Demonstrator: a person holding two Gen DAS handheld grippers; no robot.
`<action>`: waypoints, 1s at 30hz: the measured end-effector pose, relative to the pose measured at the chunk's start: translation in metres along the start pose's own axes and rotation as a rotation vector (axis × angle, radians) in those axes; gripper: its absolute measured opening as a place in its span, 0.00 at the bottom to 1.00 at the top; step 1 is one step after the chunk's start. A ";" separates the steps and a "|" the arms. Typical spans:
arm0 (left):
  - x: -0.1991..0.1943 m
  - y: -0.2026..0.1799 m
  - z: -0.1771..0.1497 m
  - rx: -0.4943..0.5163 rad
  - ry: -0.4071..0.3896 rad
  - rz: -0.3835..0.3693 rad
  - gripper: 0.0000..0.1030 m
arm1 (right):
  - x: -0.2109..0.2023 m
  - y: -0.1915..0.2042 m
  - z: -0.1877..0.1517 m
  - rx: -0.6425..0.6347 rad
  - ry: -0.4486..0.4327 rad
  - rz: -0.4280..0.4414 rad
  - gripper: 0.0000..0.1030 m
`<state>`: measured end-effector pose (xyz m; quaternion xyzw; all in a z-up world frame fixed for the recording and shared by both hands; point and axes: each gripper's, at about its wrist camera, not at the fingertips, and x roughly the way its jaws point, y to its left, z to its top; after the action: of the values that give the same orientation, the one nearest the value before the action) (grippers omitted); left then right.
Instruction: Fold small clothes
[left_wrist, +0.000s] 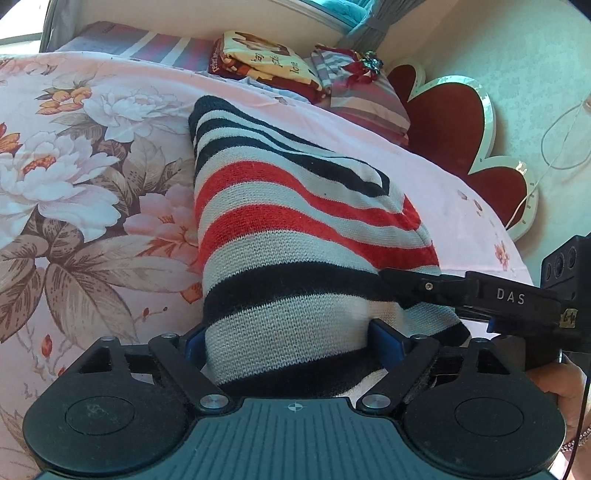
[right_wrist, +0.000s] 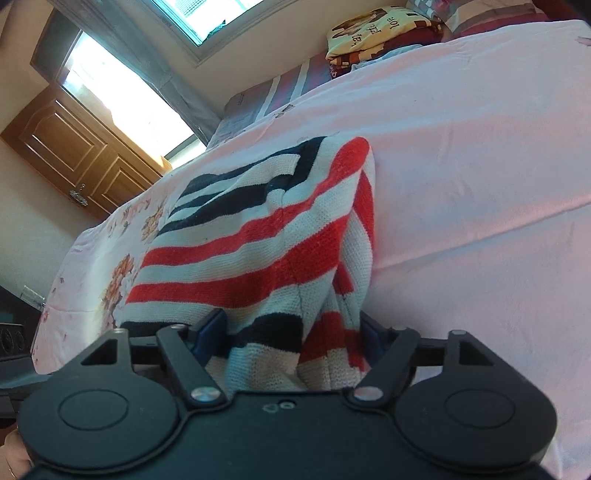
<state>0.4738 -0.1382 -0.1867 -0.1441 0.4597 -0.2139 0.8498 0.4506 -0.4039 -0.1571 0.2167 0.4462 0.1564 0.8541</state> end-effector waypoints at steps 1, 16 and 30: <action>0.000 -0.001 -0.001 0.001 -0.005 0.008 0.83 | 0.002 0.006 0.000 -0.035 -0.004 -0.024 0.73; -0.053 -0.030 0.013 0.132 -0.129 0.044 0.49 | -0.032 0.029 -0.013 -0.041 -0.105 0.023 0.35; -0.156 0.054 0.019 0.148 -0.246 0.121 0.49 | -0.012 0.121 -0.017 -0.063 -0.166 0.152 0.35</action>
<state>0.4265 -0.0133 -0.0873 -0.0780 0.3431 -0.1762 0.9193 0.4206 -0.3018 -0.0957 0.2352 0.3511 0.2162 0.8802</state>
